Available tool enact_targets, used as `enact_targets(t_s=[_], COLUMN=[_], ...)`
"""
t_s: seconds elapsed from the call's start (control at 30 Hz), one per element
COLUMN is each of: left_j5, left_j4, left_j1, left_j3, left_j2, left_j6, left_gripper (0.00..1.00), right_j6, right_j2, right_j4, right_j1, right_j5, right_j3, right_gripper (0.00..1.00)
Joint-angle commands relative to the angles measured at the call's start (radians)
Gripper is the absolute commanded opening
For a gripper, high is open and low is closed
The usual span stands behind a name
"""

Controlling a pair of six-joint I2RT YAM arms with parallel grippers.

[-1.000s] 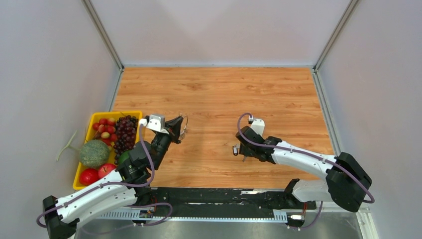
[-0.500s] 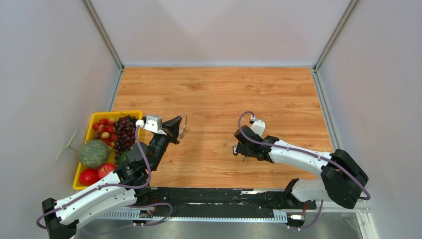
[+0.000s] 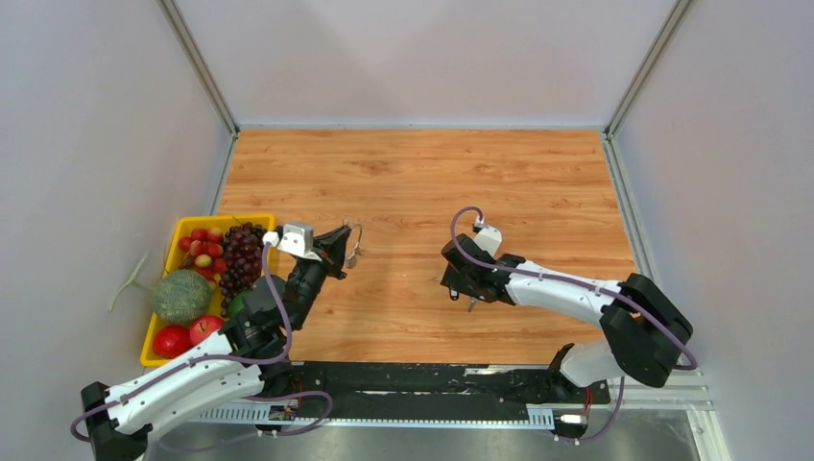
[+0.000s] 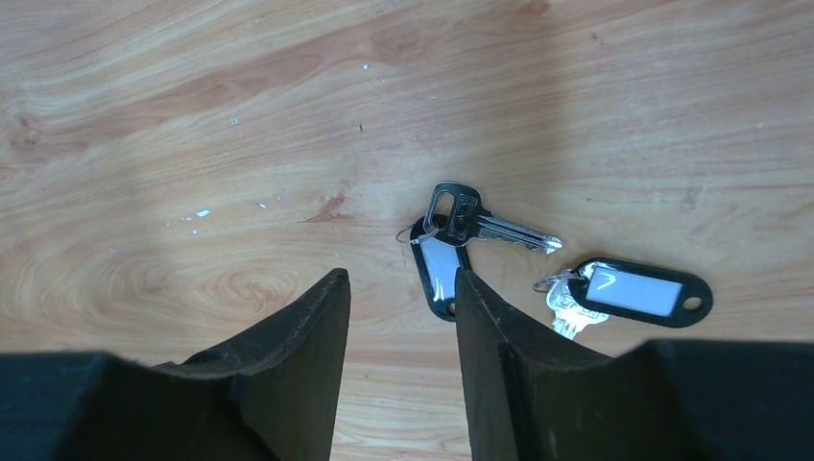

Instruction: Put the keys on the keyring

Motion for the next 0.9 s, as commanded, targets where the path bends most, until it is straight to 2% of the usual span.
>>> enact_targets(t_s=[0.0, 0.43, 0.87], left_j5=[0.01, -0.002, -0.001], left_j4=[0.028, 0.02, 0.018], left_j1=[0.003, 0.003, 0.003], left_j3=[-0.001, -0.002, -0.005], left_j2=[-0.013, -0.025, -0.028], left_j6=[-0.013, -0.008, -0.007], left_gripper=[0.0, 0.0, 0.0], right_j6=[0.041, 0.067, 0.07], right_j2=[0.054, 0.135, 0.14], right_j4=[0.053, 0.064, 0.066], right_j1=[-0.003, -0.02, -0.035], right_j5=[-0.026, -0.052, -0.054], right_j3=[0.061, 0.11, 0.084], right_gripper=[0.47, 0.47, 0.46])
